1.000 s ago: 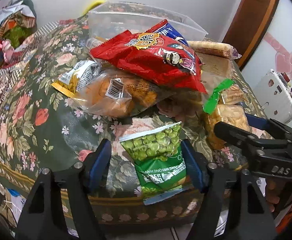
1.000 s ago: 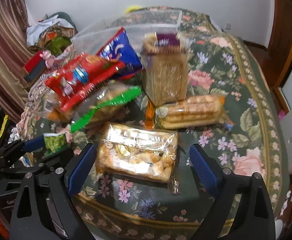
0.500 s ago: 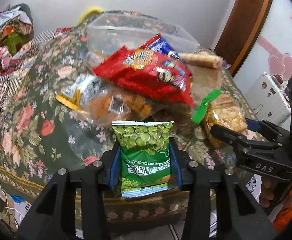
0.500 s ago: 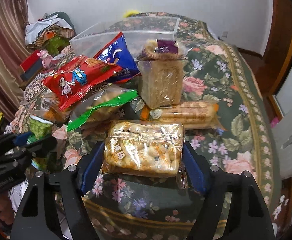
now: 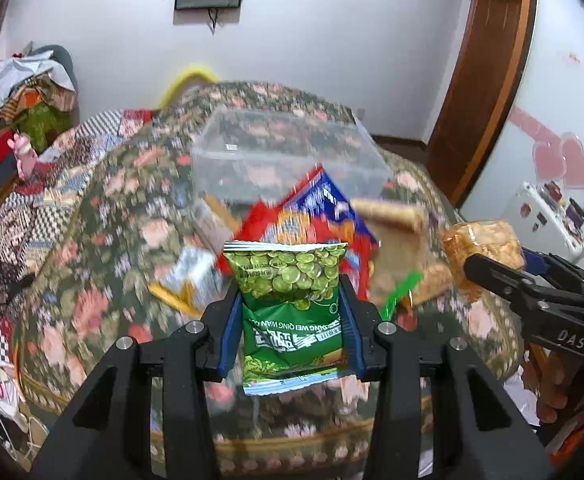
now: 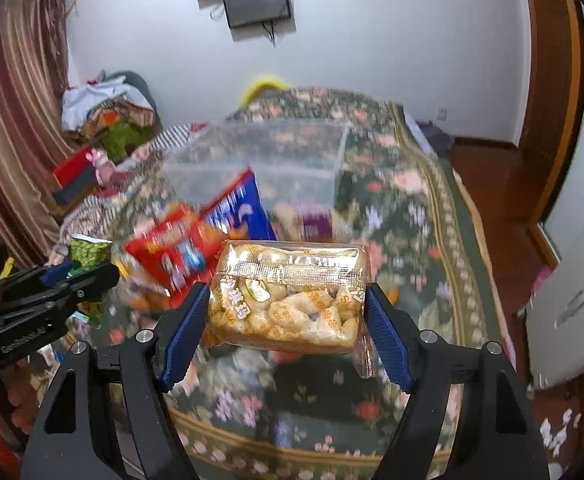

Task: Organize snacks
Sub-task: 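Drop the green pea bag into the clear box while the right tool drops the cookie bag in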

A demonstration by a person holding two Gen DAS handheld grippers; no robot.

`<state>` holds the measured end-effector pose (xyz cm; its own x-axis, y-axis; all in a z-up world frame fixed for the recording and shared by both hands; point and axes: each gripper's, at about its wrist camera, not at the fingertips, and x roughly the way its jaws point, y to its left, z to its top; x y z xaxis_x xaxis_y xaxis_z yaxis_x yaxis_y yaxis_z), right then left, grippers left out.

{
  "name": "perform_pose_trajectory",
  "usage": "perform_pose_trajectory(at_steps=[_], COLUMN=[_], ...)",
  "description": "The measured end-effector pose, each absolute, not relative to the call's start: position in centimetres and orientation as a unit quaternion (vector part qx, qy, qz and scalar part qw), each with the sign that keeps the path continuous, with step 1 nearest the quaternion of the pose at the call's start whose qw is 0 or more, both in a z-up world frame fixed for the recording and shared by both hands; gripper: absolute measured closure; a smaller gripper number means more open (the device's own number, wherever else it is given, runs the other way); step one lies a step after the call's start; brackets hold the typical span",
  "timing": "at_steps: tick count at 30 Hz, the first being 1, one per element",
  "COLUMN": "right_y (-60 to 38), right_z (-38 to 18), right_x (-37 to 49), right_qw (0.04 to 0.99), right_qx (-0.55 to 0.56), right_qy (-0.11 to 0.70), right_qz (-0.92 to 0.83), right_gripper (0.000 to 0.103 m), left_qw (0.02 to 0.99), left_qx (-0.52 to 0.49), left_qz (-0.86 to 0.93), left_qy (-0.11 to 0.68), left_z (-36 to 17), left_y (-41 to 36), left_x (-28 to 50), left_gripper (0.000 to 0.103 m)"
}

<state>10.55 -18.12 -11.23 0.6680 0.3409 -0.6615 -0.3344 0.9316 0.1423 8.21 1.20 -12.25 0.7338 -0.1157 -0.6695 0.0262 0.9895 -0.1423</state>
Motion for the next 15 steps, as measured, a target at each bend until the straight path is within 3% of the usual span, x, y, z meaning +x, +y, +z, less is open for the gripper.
perform_pose_trajectory(at_steps=[15], right_y=[-16.5], right_z=[-7.7], right_x=[14.0], right_qw=[0.937], right_qx=[-0.005], right_qy=[0.298], right_qz=[0.183], right_gripper=[0.029], left_qw=[0.949], left_qx=[-0.054], left_qz=[-0.027], left_qy=[0.308], left_z=[-7.3], left_y=[2.9], left_x=[13.6], left_gripper=[0.06])
